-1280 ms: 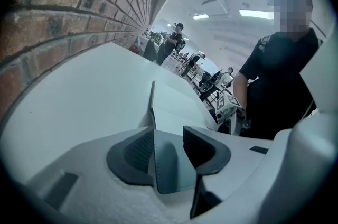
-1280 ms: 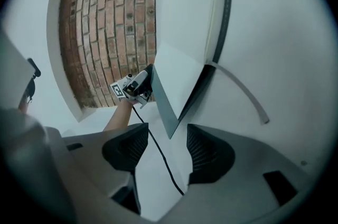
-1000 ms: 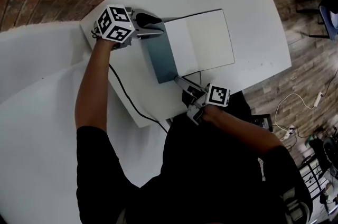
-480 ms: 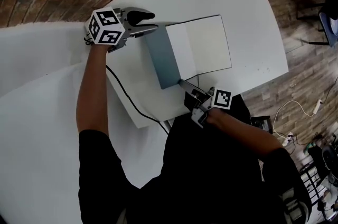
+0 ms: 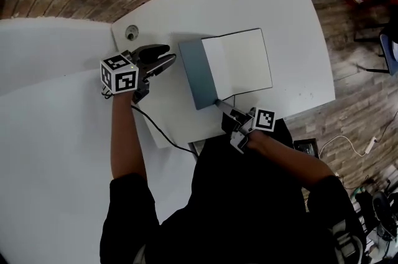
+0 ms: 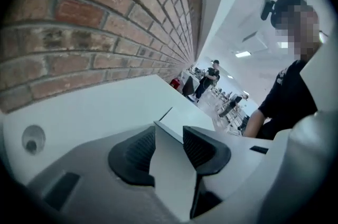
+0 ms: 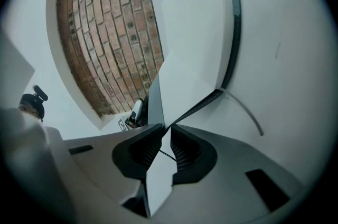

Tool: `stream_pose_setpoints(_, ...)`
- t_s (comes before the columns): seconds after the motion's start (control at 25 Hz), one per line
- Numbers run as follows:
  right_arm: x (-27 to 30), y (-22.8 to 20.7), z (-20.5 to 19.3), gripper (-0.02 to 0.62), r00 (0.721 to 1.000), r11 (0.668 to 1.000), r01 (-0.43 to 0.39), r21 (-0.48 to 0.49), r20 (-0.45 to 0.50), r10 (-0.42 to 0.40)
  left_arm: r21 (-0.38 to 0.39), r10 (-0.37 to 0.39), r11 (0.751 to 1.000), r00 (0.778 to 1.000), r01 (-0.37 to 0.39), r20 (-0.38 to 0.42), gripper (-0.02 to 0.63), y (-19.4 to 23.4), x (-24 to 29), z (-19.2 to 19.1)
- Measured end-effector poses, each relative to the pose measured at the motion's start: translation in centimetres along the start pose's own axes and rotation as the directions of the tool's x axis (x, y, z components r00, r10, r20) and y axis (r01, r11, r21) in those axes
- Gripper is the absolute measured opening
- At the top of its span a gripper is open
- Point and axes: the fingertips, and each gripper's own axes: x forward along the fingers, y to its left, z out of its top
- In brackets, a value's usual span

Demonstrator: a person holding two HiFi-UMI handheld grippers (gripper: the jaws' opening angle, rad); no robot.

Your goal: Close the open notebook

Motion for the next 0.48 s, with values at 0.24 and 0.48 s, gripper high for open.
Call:
stream_pose_setpoints(0.24,-0.1,0.3,0.1,0.058,0.997,1.000,0.019,-0.016,-0.071,-0.020,-0.199,0.019,0.980,1.000,-0.014,0.022,0.167,-4.9,1.6,-4.8)
stream_pose_setpoints(0.48,-0.1,0.5,0.2,0.066,0.989,0.999,0.031,-0.043,-0.141,-0.036,-0.262,0.085,0.962,0.996,-0.076,0.023,0.098,-6.0,2.2,-5.7)
